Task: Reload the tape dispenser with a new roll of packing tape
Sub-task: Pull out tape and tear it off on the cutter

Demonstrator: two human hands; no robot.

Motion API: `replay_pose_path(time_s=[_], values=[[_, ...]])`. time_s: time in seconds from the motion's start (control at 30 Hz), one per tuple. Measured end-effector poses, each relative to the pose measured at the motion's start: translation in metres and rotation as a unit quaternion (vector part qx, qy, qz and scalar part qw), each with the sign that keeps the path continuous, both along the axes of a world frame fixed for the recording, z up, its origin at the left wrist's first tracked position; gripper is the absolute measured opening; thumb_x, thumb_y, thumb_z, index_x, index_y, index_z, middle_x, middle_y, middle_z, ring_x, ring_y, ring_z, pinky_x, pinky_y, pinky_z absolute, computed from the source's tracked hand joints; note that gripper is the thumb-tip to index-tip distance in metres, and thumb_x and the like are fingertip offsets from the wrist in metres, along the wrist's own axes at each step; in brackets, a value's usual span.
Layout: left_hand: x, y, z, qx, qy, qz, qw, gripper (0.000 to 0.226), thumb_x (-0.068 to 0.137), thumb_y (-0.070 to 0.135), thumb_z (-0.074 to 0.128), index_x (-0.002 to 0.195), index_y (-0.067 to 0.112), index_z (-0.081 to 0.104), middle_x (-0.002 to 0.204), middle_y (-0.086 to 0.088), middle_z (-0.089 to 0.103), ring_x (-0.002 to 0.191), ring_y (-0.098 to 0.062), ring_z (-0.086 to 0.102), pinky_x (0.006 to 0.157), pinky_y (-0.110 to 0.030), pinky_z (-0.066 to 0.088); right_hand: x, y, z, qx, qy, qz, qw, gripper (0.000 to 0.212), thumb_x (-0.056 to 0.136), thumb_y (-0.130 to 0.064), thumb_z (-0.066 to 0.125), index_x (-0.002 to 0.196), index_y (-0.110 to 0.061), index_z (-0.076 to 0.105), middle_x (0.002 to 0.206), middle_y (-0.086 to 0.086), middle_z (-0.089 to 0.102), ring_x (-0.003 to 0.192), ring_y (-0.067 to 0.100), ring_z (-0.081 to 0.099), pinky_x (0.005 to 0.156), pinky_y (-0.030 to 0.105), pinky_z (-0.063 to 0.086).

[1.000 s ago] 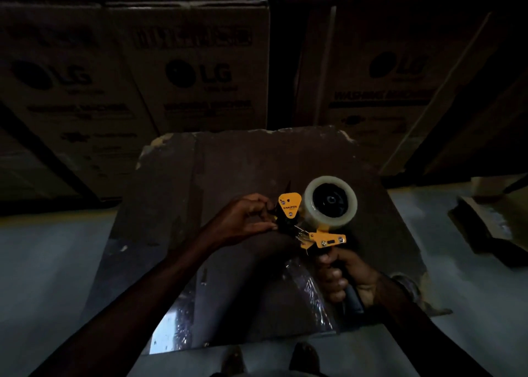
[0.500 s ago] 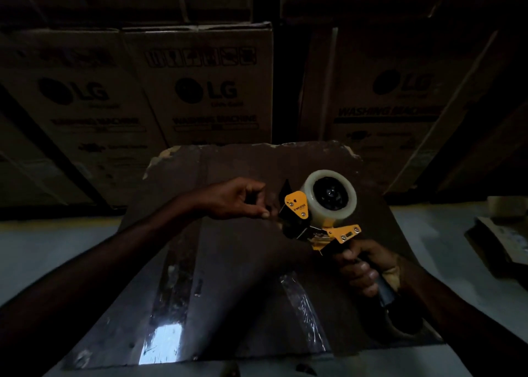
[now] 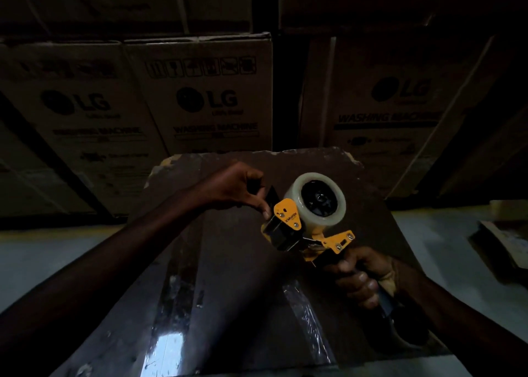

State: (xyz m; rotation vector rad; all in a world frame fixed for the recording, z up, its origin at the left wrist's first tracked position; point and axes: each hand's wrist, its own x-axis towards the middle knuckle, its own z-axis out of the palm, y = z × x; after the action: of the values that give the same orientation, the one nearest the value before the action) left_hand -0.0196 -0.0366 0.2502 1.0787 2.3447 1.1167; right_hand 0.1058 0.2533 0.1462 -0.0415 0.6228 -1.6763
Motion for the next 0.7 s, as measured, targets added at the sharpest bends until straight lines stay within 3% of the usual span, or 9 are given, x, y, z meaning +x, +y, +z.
replay_pose_path(time_s=[0.07,0.2,0.33,0.4,0.47,0.6,0.7], values=[[0.000,0.000,0.003,0.002,0.005,0.009,1.000,0.028,0.066,0.021,0.086,0.064,0.005,0.062,0.069,-0.018,0.071,0.057,-0.031,0.064,0.048,-0.034,0.045,0.002,-0.004,-0.001,0.001,0.009,0.003,1.000,0.004,0.088,-0.024,0.049,0.084,-0.021,0.051,0.063,-0.010,0.058,0.051,0.002,0.054,0.049,0.022,0.032],[0.003,-0.004,0.009,0.017,-0.040,0.011,0.999,0.023,0.070,0.017,0.081,0.068,0.000,0.064,0.077,-0.024,0.073,0.067,-0.043,0.067,0.048,-0.032,0.052,0.004,-0.011,0.000,0.001,0.042,0.011,0.999,0.005,0.086,-0.027,0.051,0.083,-0.026,0.054,0.061,-0.013,0.057,0.050,-0.001,0.052,0.050,0.019,0.038],[0.010,-0.007,0.009,0.042,-0.049,0.022,0.998,0.022,0.071,0.023,0.077,0.072,0.001,0.070,0.068,-0.012,0.071,0.055,-0.020,0.062,0.048,-0.031,0.051,0.001,-0.015,0.001,-0.020,0.005,0.000,1.000,0.005,0.087,-0.024,0.049,0.083,-0.022,0.050,0.058,-0.010,0.050,0.047,0.003,0.047,0.050,0.019,0.038],[0.014,-0.006,0.005,0.061,-0.061,0.036,0.996,0.008,0.075,0.017,0.077,0.072,0.011,0.072,0.064,-0.003,0.071,0.054,-0.015,0.063,0.048,-0.030,0.052,0.000,-0.016,0.002,-0.027,0.010,-0.004,1.000,0.005,0.088,-0.023,0.048,0.084,-0.021,0.050,0.058,-0.008,0.039,0.046,0.006,0.038,0.050,0.020,0.035],[0.019,-0.004,-0.001,0.081,-0.062,0.067,0.993,0.009,0.079,0.009,0.075,0.072,0.014,0.072,0.064,-0.002,0.071,0.054,-0.013,0.063,0.049,-0.028,0.053,-0.002,-0.016,0.002,-0.026,0.008,-0.014,1.000,0.005,0.088,-0.023,0.048,0.084,-0.021,0.050,0.059,-0.007,0.036,0.046,0.008,0.036,0.050,0.020,0.036],[0.027,0.001,-0.017,0.111,-0.058,0.136,0.983,0.019,0.083,0.005,0.070,0.072,0.021,0.070,0.061,0.007,0.071,0.055,-0.005,0.064,0.054,-0.021,0.054,-0.004,-0.017,-0.003,-0.020,-0.004,-0.037,0.999,0.006,0.087,-0.023,0.050,0.081,-0.020,0.049,0.056,-0.008,0.046,0.044,0.005,0.043,0.050,0.020,0.039],[0.031,0.004,-0.031,0.113,-0.057,0.176,0.976,0.022,0.088,0.005,0.066,0.077,0.024,0.070,0.067,0.008,0.071,0.063,0.001,0.065,0.061,-0.016,0.054,-0.006,-0.019,-0.007,-0.010,-0.005,-0.055,0.998,0.010,0.086,-0.022,0.053,0.078,-0.019,0.048,0.057,-0.007,0.051,0.044,0.008,0.033,0.048,0.020,0.034]])
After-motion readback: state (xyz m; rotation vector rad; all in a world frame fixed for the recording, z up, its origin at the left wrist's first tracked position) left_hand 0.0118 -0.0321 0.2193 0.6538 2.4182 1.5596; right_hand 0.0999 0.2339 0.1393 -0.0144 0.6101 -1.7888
